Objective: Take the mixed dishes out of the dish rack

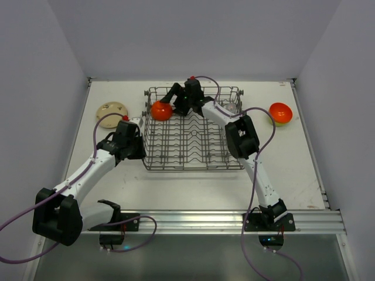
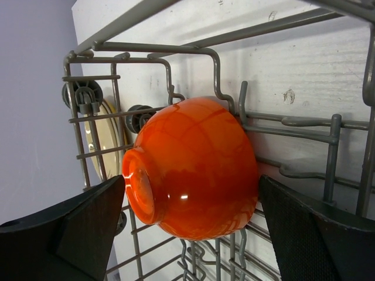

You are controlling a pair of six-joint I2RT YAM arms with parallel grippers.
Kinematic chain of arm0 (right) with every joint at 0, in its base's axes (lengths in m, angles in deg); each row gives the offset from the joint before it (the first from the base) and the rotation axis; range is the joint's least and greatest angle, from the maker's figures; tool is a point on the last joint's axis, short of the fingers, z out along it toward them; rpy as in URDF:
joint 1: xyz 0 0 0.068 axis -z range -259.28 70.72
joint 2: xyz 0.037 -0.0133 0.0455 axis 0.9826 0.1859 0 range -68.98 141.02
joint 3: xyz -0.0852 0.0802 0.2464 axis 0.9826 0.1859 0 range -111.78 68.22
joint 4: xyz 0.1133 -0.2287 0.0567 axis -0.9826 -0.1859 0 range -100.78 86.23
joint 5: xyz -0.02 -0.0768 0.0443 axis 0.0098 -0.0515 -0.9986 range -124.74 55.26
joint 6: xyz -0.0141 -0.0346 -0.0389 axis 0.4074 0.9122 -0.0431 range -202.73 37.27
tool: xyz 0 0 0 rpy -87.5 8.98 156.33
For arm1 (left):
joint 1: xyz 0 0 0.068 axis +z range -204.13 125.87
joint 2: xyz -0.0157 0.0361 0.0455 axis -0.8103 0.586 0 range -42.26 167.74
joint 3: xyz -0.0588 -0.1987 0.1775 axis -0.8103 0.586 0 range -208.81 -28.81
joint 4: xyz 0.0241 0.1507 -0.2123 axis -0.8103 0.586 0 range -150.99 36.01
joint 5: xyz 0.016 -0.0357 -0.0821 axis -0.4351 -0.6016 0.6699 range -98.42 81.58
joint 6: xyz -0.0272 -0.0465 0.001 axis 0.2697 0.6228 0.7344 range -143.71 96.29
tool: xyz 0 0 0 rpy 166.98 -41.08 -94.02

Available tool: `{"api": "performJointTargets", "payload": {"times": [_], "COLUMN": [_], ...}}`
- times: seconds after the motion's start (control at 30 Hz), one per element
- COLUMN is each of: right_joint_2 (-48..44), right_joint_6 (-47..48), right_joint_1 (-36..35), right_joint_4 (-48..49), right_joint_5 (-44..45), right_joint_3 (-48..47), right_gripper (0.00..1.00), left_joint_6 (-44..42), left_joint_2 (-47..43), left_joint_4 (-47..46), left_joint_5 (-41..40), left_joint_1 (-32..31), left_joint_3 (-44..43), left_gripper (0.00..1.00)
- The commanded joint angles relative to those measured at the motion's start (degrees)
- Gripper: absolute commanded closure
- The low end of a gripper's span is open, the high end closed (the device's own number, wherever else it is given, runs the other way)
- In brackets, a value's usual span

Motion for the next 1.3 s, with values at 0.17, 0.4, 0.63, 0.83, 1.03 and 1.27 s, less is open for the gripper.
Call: {"api": "performJointTargets", "payload": {"times": [0.17,0.4,0.63,0.83,1.03,1.27], "right_joint_2": [-1.2,-3.2,-7.5,-9.2,-9.7,-11.4], "right_joint_6": [-1.0,-0.2,-0.2,-0.8,-0.9,-1.7], "right_joint_1": [-0.4,-0.4,-0.4,-0.4,-0.4,-0.4], "right_joint_4": [6.8,12.4,21.9,25.7,27.5,31.8], "right_joint_5": [-4.7,-7.0,-8.4,-9.1,-9.9,-10.2], "right_joint_3": [1.1,4.5,11.9,14.9,15.3,18.5], "right_gripper": [0.05,0.07,0.07,0.08,0.08,0.09], "left_joint_6": [-0.4,-0.4,-0.4,-0.3,-0.3,-0.3], "left_joint_2": [-2.1,-2.2,-2.2,-2.2,-2.2,-2.1], "left_joint_4": [-2.2,-2.2,-2.2,-2.2,-2.2,-2.2], "left_joint_5": [1.9,1.9,1.7,1.7,1.8,1.8], "left_joint_1": [-0.1,-0.1,-0.1,-0.1,-0.1,-0.1], "left_joint_3": [-1.2,-1.1,-1.2,-1.2,-1.2,-1.2], "left_gripper": [1.0,1.0,1.0,1.0,1.0,1.0]}}
